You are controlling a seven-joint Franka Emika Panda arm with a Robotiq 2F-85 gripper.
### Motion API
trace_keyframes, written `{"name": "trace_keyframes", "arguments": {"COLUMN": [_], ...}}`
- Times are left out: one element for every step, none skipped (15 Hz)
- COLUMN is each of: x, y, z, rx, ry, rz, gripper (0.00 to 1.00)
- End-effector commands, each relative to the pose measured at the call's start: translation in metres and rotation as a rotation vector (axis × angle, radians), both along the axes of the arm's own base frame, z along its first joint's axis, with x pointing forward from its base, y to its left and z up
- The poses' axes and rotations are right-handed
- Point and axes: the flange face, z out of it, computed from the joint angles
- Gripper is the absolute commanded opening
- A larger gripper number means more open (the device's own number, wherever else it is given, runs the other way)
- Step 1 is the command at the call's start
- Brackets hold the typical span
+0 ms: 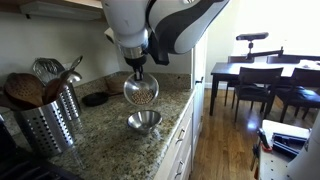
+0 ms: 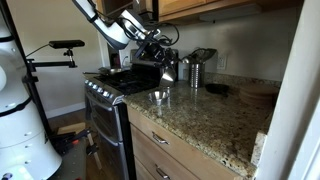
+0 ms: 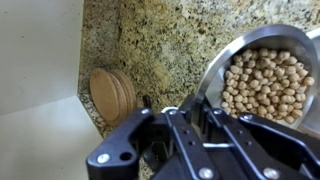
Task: Pour the things in the bowl on the right into the bowl on the left
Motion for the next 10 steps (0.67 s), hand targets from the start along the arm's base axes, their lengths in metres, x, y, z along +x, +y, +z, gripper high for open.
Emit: {"name": "trace_keyframes", "arguments": {"x": [-0.014, -0.016, -0.02, -0.022, -0.024, -0.026, -0.027, -0.029, -0.03, -0.031], "y": [0.013, 0.016, 0.019, 0.021, 0.022, 0.023, 0.022, 0.022, 0.022, 0.022], "z": [-0.002, -0.003, -0.005, -0.007, -0.009, -0.011, -0.013, -0.014, -0.016, -0.017], "rx": [-0.034, -0.035, -0.038, -0.039, -0.046, -0.048, -0.055, -0.061, -0.078, -0.086], "ry": [-0.02, -0.019, -0.017, -0.015, -0.021, -0.021, -0.028, -0.033, -0.046, -0.055], "rz": [0.006, 0.012, 0.019, 0.024, 0.025, 0.026, 0.023, 0.024, 0.027, 0.025], "gripper": [0.02, 0.02, 0.02, 0.02, 0.02, 0.02, 0.02, 0.02, 0.02, 0.02]}}
